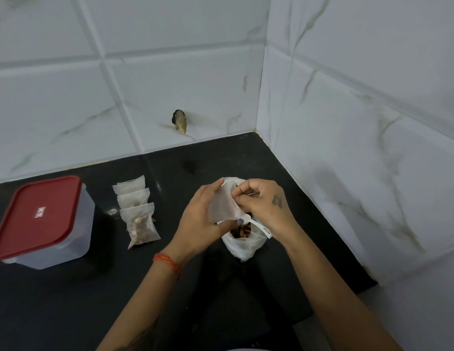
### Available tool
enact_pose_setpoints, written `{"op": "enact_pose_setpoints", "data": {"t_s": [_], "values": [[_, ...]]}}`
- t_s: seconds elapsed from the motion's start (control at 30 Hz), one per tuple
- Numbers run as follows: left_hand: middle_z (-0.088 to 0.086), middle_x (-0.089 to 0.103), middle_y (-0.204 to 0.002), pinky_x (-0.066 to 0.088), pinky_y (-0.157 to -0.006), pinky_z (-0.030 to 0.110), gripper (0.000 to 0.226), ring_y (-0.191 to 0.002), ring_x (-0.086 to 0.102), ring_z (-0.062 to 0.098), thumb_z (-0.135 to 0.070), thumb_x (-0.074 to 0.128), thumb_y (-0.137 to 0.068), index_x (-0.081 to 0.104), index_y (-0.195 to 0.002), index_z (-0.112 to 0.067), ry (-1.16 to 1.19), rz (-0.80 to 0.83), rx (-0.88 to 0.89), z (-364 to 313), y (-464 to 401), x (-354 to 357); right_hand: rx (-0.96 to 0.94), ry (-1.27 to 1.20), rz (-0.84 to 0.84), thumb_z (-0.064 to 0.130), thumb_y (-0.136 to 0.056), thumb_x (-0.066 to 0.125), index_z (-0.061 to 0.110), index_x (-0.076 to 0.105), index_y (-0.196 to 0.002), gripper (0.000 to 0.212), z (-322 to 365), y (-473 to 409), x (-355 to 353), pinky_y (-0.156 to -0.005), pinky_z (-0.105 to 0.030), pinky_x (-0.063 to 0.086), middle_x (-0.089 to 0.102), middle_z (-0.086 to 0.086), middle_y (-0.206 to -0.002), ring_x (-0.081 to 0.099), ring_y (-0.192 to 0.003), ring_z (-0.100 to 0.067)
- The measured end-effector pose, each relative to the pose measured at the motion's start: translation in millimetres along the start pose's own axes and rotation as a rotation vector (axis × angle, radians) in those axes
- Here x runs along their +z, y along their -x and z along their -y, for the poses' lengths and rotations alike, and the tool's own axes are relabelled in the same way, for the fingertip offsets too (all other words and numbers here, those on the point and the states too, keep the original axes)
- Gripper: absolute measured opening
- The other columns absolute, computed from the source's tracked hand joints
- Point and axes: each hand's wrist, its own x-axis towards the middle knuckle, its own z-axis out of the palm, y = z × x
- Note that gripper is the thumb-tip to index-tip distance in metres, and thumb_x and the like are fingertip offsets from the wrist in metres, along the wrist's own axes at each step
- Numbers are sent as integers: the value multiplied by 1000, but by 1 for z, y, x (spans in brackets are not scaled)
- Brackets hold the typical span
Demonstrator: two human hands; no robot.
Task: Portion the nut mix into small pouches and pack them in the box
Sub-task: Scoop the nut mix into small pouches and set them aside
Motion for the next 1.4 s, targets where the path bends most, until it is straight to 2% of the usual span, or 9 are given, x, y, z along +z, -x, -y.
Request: {"op": "enact_pose_setpoints", "data": {"t_s": [0.17, 0.37, 0.57, 0.7, 0.83, 0.93, 1.03, 1.13, 1.4], "values": [[-14, 43, -126, 32, -91, 7, 81, -113, 42, 1, -30, 82, -70, 41, -140, -21, -50, -29, 60, 2, -2, -1, -110, 296, 47, 5, -85, 56, 13, 76, -79, 22, -2, -6, 3, -56, -7, 42, 56, 20, -57, 55, -55, 4], [-14, 46, -127, 38, -96, 16, 91, -115, 45, 1, -60, 72, -57, 45, -137, -24, -7, 56, 35, 6, -1, -7, -64, 235, 179, 10, -77, 72, 21, 73, -102, 27, -2, -8, -1, -64, -9, 51, 63, 19, -84, 64, -72, -1], [-10, 52, -125, 42, -99, 20, 86, -117, 49, 3, -55, 76, -59, 51, -134, -21, 46, 159, 19, 12, -5, -18, -90, 342, 195, 25, -72, 80, 23, 71, -104, 33, 0, -7, 0, -63, -4, 45, 60, 15, -86, 58, -76, 2], [-8, 57, -121, 47, -95, 24, 84, -111, 53, 4, -61, 69, -58, 54, -129, -19, 16, 121, 40, 10, -6, -17, -82, 296, 158, 21, -74, 78, 20, 72, -102, 30, -5, -6, 6, -66, -18, 57, 69, 6, -93, 67, -74, -7], [-9, 59, -118, 49, -95, 30, 71, -109, 56, 7, -46, 79, -62, 55, -125, -24, 91, 85, 2, 14, -5, -16, -32, 119, 160, 6, -76, 74, 21, 75, -92, 22, 0, -2, -2, -60, -14, 53, 71, 8, -85, 67, -70, -4], [-8, 59, -118, 48, -96, 32, 64, -110, 55, 7, -25, 83, -67, 54, -124, -23, 106, 58, -46, 23, -2, -15, 26, -10, 62, 14, -75, 78, 26, 74, -90, 19, -9, -4, -16, -70, -27, 59, 72, 5, -90, 70, -76, -6], [-13, 59, -114, 48, -94, 28, 60, -108, 57, 5, -21, 83, -68, 53, -120, -27, 153, 48, -139, 35, 2, -11, 81, 262, -88, 23, -77, 77, 27, 72, -95, 19, -38, -9, -24, -82, -29, 55, 72, 6, -92, 68, -85, -8], [-17, 57, -109, 49, -86, 21, 56, -102, 56, 2, -23, 81, -71, 50, -116, -32, 176, 28, -257, 48, 7, -1, 233, 609, 5, 31, -82, 70, 22, 71, -102, 21, -62, -4, -20, -82, -24, 49, 71, 5, -98, 66, -92, -12], [-6, 59, -117, 47, -89, 24, 56, -108, 56, 10, -26, 79, -74, 48, -122, -26, 209, 51, -426, 64, 15, 21, 368, 599, 80, 30, -79, 74, 19, 71, -92, 17, -73, 5, -10, -80, -32, 54, 70, 0, -89, 65, -84, -16]]}}
